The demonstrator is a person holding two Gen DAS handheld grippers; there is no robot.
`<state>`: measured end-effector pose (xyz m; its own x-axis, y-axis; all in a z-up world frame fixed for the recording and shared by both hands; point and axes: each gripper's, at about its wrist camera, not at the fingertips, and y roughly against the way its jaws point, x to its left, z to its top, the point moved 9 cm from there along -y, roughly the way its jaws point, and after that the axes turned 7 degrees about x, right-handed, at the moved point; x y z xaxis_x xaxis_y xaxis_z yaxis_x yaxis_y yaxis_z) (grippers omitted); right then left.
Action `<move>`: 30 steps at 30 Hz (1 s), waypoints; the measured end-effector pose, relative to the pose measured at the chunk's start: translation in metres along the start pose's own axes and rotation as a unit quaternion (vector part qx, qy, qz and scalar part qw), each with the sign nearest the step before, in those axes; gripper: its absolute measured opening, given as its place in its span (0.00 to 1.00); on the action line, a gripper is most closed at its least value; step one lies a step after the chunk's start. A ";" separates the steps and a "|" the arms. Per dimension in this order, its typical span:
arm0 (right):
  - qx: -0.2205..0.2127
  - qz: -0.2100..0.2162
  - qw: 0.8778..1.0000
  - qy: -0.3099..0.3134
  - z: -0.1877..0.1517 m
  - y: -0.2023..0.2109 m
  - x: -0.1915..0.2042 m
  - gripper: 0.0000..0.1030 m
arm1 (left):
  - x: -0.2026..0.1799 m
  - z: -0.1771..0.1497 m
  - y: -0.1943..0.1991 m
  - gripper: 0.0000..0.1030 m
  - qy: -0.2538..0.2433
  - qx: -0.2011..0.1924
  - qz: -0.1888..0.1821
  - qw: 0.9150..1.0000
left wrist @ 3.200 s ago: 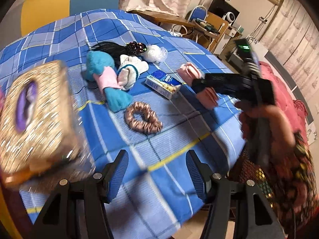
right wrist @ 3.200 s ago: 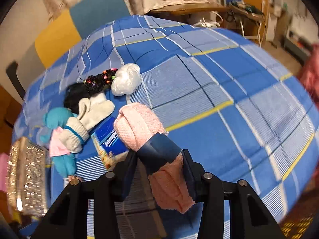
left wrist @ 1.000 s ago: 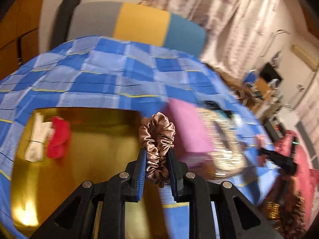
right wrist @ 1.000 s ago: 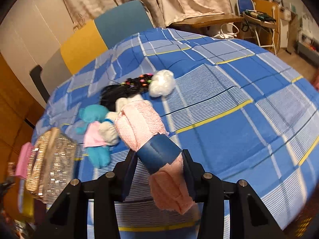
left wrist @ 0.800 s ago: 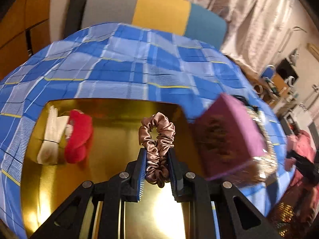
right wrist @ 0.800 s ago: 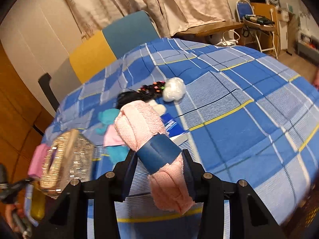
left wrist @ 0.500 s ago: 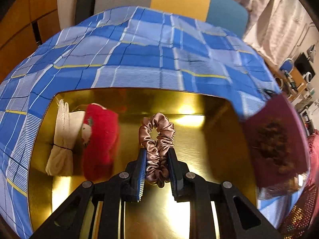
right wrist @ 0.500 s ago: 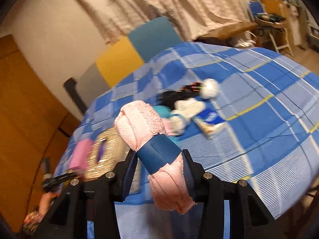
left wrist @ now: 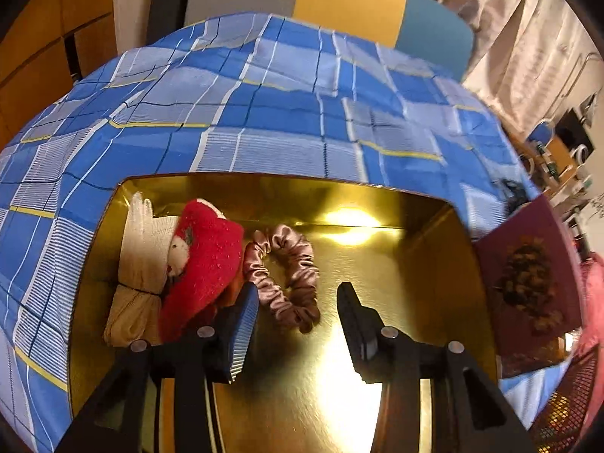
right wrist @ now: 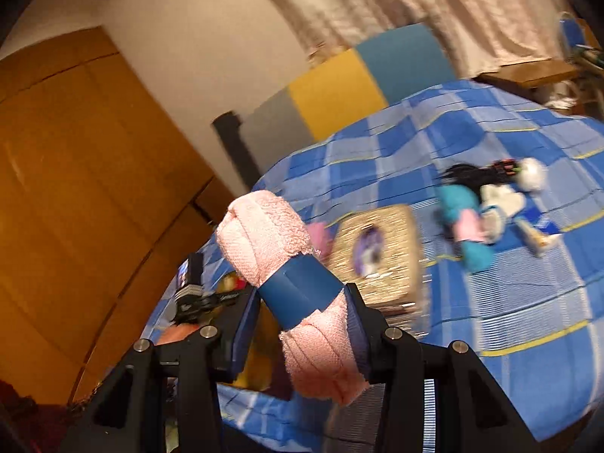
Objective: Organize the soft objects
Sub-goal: 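Carry the pink sock into the gold tray and open the right tool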
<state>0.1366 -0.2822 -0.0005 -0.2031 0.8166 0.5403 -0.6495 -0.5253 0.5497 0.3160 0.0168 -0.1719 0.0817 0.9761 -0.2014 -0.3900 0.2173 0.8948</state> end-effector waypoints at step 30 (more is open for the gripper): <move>0.160 -0.123 0.979 0.022 -0.017 -0.257 0.073 0.44 | 0.075 -0.073 0.093 0.42 0.147 -0.089 -0.061 0.983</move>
<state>0.2766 -0.0839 -0.1133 -0.1051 0.9339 0.3416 -0.4212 -0.3530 0.8354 0.2186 0.1097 -0.1333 -0.1203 0.8934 -0.4329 -0.5498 0.3031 0.7784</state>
